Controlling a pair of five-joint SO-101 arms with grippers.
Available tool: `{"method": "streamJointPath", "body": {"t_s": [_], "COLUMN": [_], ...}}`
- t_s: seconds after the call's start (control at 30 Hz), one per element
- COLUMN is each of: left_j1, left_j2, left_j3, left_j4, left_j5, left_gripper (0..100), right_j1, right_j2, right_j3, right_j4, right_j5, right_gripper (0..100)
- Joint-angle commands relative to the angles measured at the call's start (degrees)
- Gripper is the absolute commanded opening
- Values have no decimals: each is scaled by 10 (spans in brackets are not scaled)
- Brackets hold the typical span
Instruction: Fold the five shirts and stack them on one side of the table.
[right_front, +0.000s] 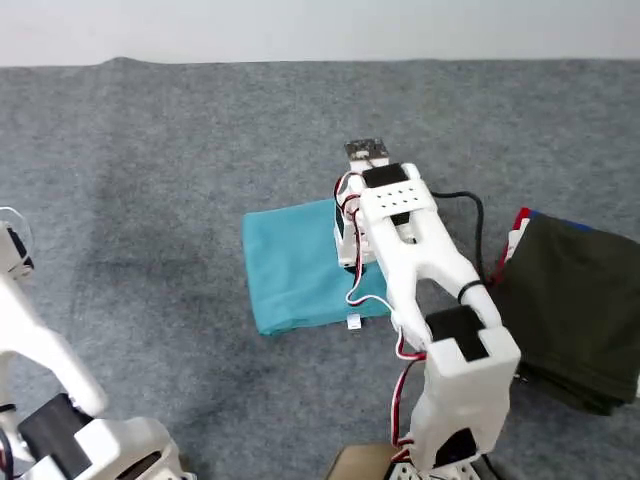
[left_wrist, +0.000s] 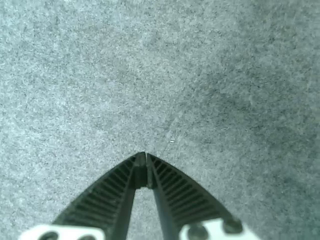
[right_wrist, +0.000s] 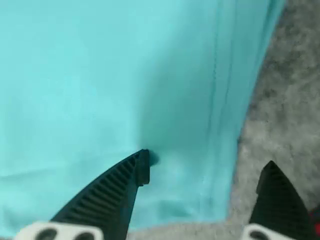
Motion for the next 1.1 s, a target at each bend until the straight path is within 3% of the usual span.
{"method": "streamJointPath", "body": {"t_s": [0.0,0.23,0.43,0.6,0.83,1.07], "left_j1": [1,1,3,3,4,4], "left_j2": [-25,-25,-25,-25,-25,-25], "left_j3": [-1,-1,-1,-1,-1,-1], "left_j4": [5,5,5,5,3,2], "left_j5": [-2,-2,1,1,2,3], "left_gripper": [5,5,5,5,5,5], "right_j1": [1,-1,0,21,78,84], "right_j2": [17,45,44,33,-30,-32], "right_j3": [-5,-5,-5,-5,-5,-83], "right_j4": [-31,-35,-36,-21,-48,-113], "right_j5": [8,8,79,135,320,513], "right_gripper": [351,325,24,6,9,9]}}
